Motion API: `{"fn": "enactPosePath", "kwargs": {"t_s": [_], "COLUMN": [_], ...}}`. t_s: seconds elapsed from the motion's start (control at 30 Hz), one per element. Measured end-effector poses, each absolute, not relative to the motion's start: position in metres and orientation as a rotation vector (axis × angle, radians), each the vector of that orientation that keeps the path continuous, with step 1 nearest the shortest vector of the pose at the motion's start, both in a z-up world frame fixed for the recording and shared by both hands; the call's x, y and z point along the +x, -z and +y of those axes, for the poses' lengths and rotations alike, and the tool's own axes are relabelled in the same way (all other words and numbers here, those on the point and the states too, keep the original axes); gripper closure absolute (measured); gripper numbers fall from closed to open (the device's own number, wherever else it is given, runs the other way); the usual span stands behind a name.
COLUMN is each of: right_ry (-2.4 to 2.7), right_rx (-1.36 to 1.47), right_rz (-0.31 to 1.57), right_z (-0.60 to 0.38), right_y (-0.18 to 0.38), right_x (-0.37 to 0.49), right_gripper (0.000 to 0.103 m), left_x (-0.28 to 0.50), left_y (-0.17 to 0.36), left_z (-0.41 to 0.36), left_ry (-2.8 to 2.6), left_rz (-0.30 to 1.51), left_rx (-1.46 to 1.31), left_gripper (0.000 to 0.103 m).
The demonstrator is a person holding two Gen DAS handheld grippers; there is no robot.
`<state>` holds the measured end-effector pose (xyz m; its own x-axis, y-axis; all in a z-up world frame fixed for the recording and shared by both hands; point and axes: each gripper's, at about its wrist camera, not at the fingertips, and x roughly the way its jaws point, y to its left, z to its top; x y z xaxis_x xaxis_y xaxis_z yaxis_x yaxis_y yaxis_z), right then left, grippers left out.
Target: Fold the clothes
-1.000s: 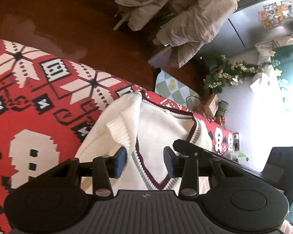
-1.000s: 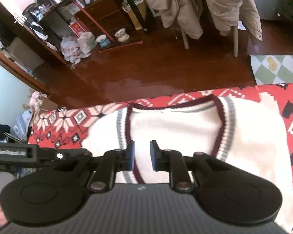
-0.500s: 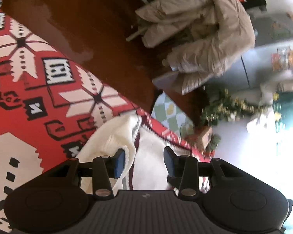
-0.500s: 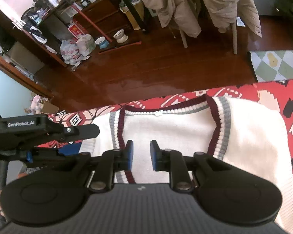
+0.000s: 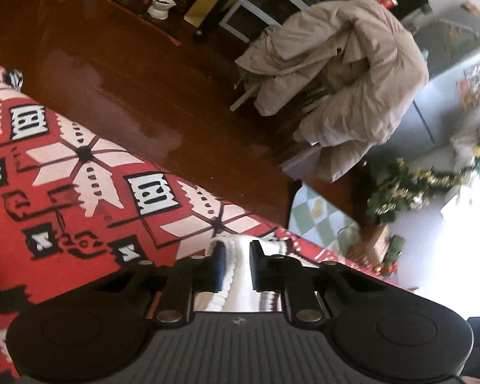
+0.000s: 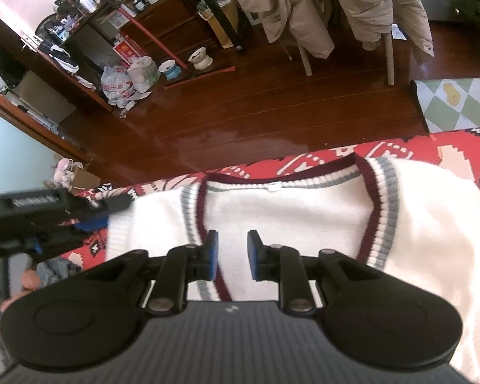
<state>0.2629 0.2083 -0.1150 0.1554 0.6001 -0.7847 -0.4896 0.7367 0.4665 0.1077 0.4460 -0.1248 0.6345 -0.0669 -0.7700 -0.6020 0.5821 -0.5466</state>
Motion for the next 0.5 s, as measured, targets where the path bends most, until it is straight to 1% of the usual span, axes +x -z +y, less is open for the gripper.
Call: {"fn": "enactPosePath", "kwargs": {"t_s": [0.03,0.07,0.17,0.3,0.4,0.47,0.5], "right_ry": [-0.785,-0.788,-0.816,-0.878,-0.898,-0.913,-0.916], "right_rx": [0.113,0.115,0.138,0.076,0.07,0.038,0.011], "right_rz": [1.178,1.177,1.169,1.139,1.153,1.155,1.157], "right_z": [0.21,0.212,0.218,0.244,0.266,0.283,0.291], "right_y": [0.115,0.114,0.112,0.111,0.119,0.125,0.129], "right_x": [0.262,0.261,0.261,0.265,0.273,0.276,0.277], "right_gripper": [0.081,0.081,0.08,0.09,0.09,0.09,0.091], "left_x": [0.11,0.113,0.118,0.116,0.113,0.112,0.112], "left_y": [0.126,0.127,0.129,0.133,0.132,0.13,0.13], "left_z": [0.445,0.444,0.438,0.439,0.437,0.435,0.433], "left_ry": [-0.356,-0.356,-0.338,-0.333,-0.344,-0.349,-0.353], "left_rz": [0.854,0.869,0.9,0.913,0.904,0.899,0.896], "left_rx": [-0.884,-0.84,-0.74,-0.735,-0.723,-0.697,-0.684], "left_gripper": [0.098,0.098,0.098,0.098,0.098,0.101,0.101]}}
